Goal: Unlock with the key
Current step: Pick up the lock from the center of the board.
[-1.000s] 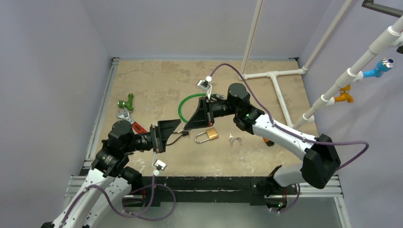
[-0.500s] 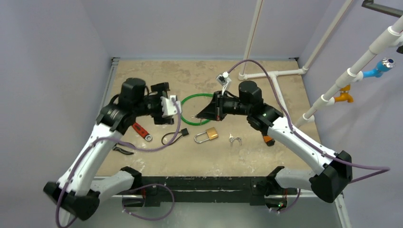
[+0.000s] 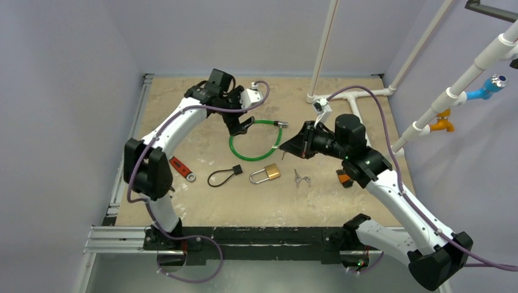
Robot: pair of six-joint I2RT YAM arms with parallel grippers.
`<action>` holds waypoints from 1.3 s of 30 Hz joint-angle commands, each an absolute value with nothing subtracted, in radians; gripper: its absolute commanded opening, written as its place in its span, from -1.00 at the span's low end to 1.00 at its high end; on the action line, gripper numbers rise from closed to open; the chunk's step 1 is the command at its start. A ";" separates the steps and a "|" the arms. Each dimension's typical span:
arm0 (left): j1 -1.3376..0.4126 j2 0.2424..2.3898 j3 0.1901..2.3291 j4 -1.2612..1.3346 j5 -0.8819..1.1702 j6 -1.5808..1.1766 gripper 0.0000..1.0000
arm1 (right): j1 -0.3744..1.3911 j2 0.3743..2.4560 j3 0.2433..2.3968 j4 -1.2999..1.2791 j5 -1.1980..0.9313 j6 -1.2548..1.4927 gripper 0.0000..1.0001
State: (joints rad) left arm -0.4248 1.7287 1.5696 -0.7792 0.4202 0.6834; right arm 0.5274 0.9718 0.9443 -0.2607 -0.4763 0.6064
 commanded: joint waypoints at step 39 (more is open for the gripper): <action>-0.569 2.395 2.205 -0.976 0.555 0.393 0.88 | 0.494 0.915 1.032 -0.338 -0.421 0.593 -1.00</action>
State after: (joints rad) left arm -0.5526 2.4561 2.2631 -0.9993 0.4824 0.5297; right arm 0.5022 0.9169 0.9852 -0.3428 -0.4320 0.6098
